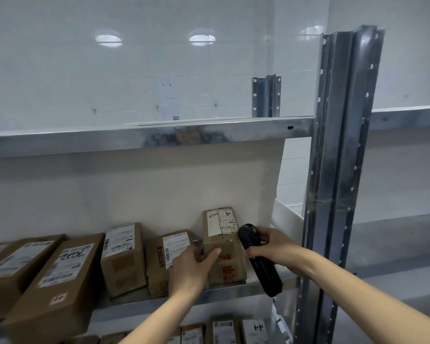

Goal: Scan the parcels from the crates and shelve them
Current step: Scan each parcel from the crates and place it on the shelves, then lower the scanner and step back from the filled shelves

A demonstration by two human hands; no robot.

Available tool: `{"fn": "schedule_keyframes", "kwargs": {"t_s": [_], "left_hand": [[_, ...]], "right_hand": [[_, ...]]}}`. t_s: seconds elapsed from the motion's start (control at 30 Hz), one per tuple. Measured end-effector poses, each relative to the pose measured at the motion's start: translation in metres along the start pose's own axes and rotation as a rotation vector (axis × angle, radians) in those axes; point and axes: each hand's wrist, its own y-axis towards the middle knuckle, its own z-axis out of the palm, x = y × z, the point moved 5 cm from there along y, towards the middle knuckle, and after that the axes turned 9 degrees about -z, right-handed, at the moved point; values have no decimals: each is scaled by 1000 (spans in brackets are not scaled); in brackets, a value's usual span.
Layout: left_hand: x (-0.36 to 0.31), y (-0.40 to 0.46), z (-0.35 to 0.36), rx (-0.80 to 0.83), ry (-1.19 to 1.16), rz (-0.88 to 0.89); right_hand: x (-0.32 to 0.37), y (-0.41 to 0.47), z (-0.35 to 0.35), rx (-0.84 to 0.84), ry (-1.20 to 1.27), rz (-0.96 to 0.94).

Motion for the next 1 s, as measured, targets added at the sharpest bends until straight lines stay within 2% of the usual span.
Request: {"fn": "schedule_keyframes", "kwargs": {"t_s": [0.27,0.53,0.77,1.0], "left_hand": [[-15,-17,-30,-8,-61,100],[-9,-37,-100,17,-71,271],[28,-60,-202,-21,-81,280],[97,-82,-348,-123,-97,200]], "right_hand": [[22,-26,-9,-156,-69,-13],[84,-60,22,-156,-106,-60],[156,-74,109,-99,-135,-120],[240,-72,241,31,-151,-219]]}}
